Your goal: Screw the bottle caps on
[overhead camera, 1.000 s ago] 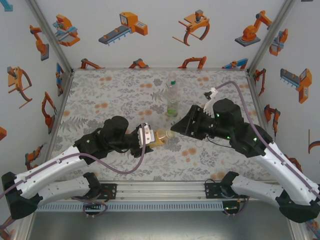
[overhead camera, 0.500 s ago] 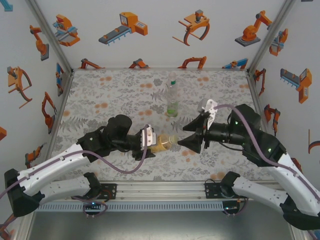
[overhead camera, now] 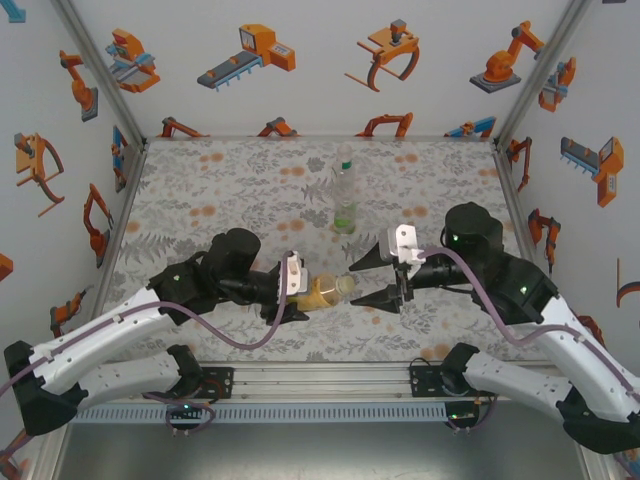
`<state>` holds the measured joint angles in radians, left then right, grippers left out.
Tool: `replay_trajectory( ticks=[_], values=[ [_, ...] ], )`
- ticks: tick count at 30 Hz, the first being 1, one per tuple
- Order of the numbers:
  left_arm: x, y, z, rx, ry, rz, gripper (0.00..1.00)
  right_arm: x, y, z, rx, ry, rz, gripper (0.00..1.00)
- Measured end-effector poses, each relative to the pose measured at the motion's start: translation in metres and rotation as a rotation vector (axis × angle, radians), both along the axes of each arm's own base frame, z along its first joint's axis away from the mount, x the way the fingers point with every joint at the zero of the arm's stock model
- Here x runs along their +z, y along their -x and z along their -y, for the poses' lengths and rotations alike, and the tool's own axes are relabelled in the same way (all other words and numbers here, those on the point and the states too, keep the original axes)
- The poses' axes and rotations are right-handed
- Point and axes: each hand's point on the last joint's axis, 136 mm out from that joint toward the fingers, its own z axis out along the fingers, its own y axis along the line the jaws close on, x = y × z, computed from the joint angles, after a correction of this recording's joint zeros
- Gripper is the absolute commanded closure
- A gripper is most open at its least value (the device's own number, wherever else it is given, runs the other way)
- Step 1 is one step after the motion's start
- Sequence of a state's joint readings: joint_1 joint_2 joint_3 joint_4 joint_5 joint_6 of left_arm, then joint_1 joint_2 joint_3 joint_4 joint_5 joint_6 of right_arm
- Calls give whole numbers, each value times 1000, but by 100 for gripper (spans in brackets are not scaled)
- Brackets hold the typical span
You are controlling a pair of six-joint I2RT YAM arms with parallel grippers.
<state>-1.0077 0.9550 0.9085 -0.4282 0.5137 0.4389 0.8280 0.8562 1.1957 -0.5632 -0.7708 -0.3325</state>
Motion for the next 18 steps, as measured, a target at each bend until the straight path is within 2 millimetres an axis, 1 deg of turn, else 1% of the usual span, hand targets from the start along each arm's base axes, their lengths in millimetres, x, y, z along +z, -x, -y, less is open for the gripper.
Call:
replay_trajectory(
  ticks=[6, 11, 18],
  values=[
    [0, 1, -1, -1, 1, 0, 100, -9, -4, -5, 6, 19, -11, 55],
    [1, 1, -1, -2, 2, -1, 100, -13, -4, -5, 6, 26, -18, 56],
    [1, 1, -1, -3, 2, -1, 100, -18, -6, -7, 5, 27, -22, 63]
  ],
)
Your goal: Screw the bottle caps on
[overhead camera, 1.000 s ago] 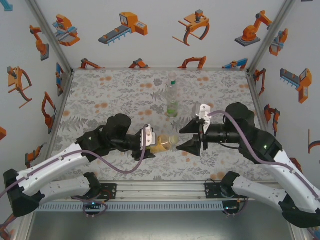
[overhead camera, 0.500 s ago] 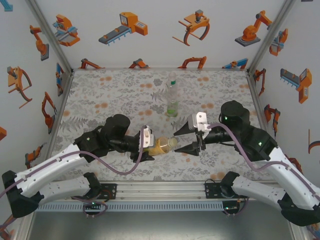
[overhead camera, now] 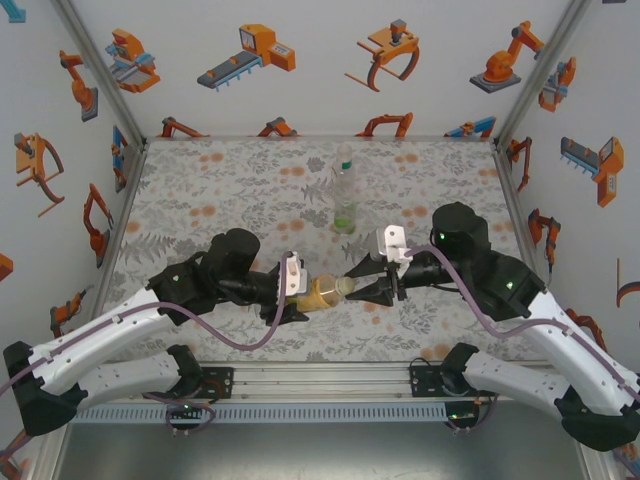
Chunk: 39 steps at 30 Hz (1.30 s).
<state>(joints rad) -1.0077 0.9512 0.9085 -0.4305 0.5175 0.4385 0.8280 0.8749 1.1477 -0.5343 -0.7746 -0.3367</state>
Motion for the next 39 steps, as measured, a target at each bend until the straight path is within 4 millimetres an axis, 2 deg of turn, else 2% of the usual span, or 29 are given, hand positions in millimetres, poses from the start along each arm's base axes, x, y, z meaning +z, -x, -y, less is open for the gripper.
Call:
replay_trajectory(
  ticks=[5, 10, 14, 19, 23, 26, 31, 36, 37, 39],
  values=[
    [0, 1, 0, -2, 1, -1, 100, 1, -1, -1, -2, -7, 0, 70],
    [1, 1, 0, -4, 3, 0, 100, 3, -1, -1, -9, -12, -17, 86],
    [0, -1, 0, 4, -1, -1, 100, 1, -8, -1, -77, -22, -113, 100],
    [-2, -7, 0, 40, -9, 8, 100, -5, -29, 3, -277, -59, -366, 100],
    [-4, -16, 4, 72, -11, 12, 100, -12, -52, 11, -492, -86, -668, 100],
    [-10, -20, 6, 88, -31, 8, 100, -29, -65, 18, -667, -90, -952, 100],
    [-22, -24, 6, 99, -72, -7, 100, -55, -73, 25, -855, -89, -1324, 100],
    [-30, -25, 7, 104, -100, -20, 100, -67, -76, 27, -957, -62, -1476, 91],
    [-30, -26, 7, 103, -99, -20, 100, -66, -76, 28, -970, -54, -1479, 88],
    [-29, -26, 9, 102, -93, -18, 100, -64, -77, 30, -990, -40, -1474, 74]
  ],
)
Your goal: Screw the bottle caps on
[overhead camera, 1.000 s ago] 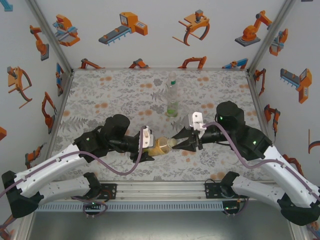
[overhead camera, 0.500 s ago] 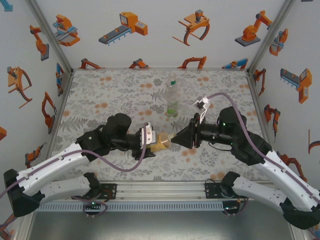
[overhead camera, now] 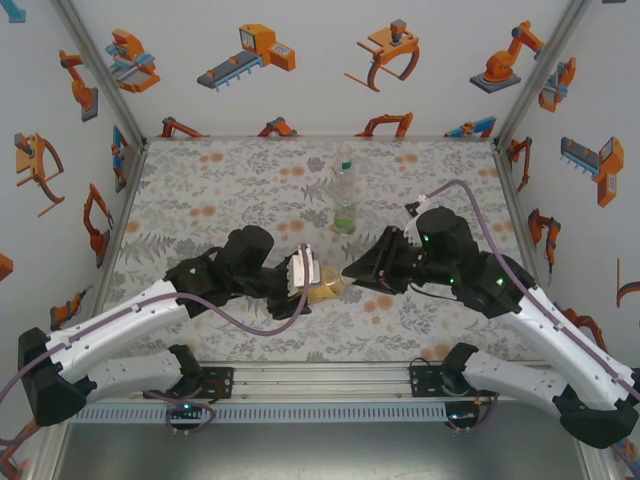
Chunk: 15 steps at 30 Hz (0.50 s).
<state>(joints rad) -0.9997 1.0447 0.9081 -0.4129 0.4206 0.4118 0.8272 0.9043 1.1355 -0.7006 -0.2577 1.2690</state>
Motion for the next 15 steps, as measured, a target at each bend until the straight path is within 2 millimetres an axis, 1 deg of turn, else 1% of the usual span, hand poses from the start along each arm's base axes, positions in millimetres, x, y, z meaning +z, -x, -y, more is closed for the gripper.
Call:
replay_trajectory(
  ticks=[3, 4, 7, 10, 11, 13, 15],
  values=[
    [7, -1, 3, -6, 24, 11, 100, 9, 0, 2, 16, 18, 46, 53],
    [10, 0, 4, -13, 34, 17, 100, 14, -1, 3, 25, 25, 82, 50],
    [13, 5, 6, -41, 46, 18, 100, 27, -5, 9, 36, 49, 198, 48],
    [15, 8, 5, -52, 53, 18, 100, 42, -5, 12, 85, 65, 351, 47],
    [16, 8, 5, -53, 56, 20, 100, 51, -4, 11, 118, 71, 432, 47],
    [18, 9, 4, -55, 60, 25, 100, 66, 0, 10, 184, 76, 582, 43],
    [20, 10, 3, -58, 66, 26, 100, 83, 8, 7, 272, 80, 758, 41]
  ],
)
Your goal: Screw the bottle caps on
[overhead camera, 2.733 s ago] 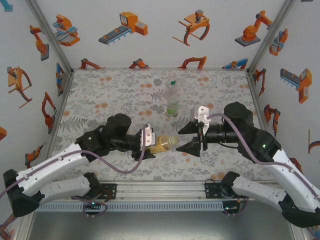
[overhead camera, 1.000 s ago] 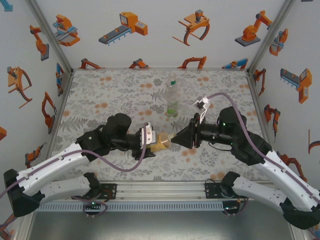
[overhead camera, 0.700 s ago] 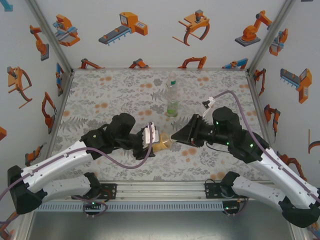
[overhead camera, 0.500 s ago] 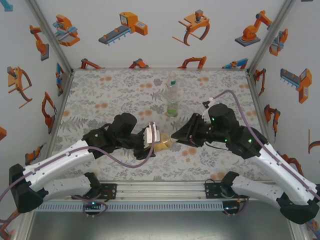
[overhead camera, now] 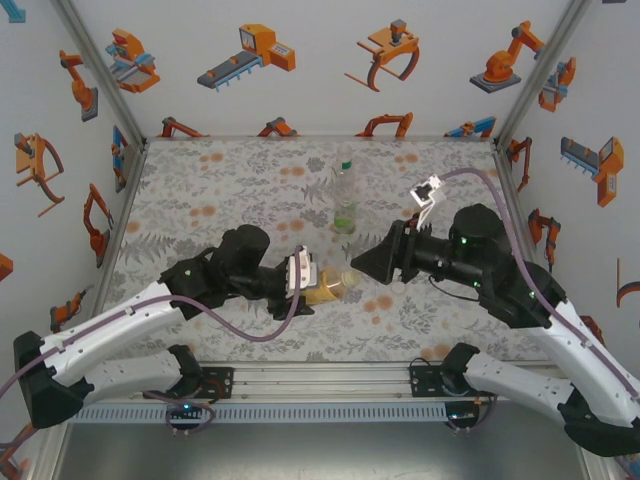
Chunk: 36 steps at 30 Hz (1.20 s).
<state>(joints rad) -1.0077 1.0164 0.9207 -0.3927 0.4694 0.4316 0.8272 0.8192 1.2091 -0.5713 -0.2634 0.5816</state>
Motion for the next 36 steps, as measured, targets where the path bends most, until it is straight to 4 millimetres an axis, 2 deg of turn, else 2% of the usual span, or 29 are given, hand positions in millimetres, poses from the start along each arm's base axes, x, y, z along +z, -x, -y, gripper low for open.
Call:
replay_trajectory(
  ticks=[3, 6, 9, 13, 23, 36],
  values=[
    [2, 2, -2, -3, 5, 1, 100, 17, 17, -4, 139, 26, 231, 38],
    [3, 3, -3, -8, 6, -1, 100, 25, 41, -9, 308, 53, 447, 38],
    [3, 4, -3, -14, 4, -4, 100, 24, 62, -13, 465, 74, 611, 41],
    [3, 7, -3, -23, 3, -11, 100, 16, 75, -18, 594, 101, 743, 41],
    [6, 10, -3, -41, 13, -20, 100, -6, 73, -35, 714, 137, 780, 51],
    [7, 11, -3, -43, 15, -20, 100, -10, 70, -31, 690, 167, 797, 52]
  ],
)
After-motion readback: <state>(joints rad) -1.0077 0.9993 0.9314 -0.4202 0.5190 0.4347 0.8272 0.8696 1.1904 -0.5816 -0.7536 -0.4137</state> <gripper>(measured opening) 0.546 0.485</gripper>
